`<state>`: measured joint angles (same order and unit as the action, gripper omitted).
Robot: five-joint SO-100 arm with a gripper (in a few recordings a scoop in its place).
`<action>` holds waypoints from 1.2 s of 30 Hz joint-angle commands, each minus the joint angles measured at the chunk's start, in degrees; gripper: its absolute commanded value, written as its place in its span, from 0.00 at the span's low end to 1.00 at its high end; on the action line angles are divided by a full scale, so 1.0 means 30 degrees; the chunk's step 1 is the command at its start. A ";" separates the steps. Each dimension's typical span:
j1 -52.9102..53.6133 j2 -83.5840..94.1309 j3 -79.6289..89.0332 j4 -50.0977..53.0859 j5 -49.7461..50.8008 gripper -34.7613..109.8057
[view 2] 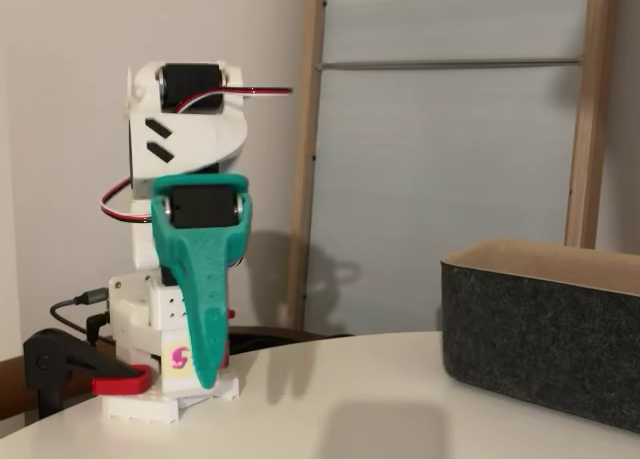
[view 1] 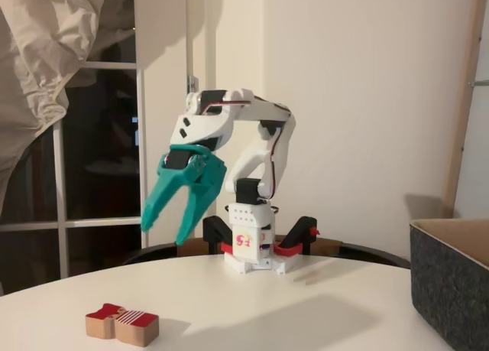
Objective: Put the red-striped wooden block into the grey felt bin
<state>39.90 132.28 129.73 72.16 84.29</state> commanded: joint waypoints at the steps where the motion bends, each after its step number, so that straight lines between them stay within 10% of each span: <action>1: 0.0117 -0.1025 -0.1523 0.2373 0.0059 0.44; 36: 0.2900 -1.4414 -1.1250 0.3164 0.1816 0.48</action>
<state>47.64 89.21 97.12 80.60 90.18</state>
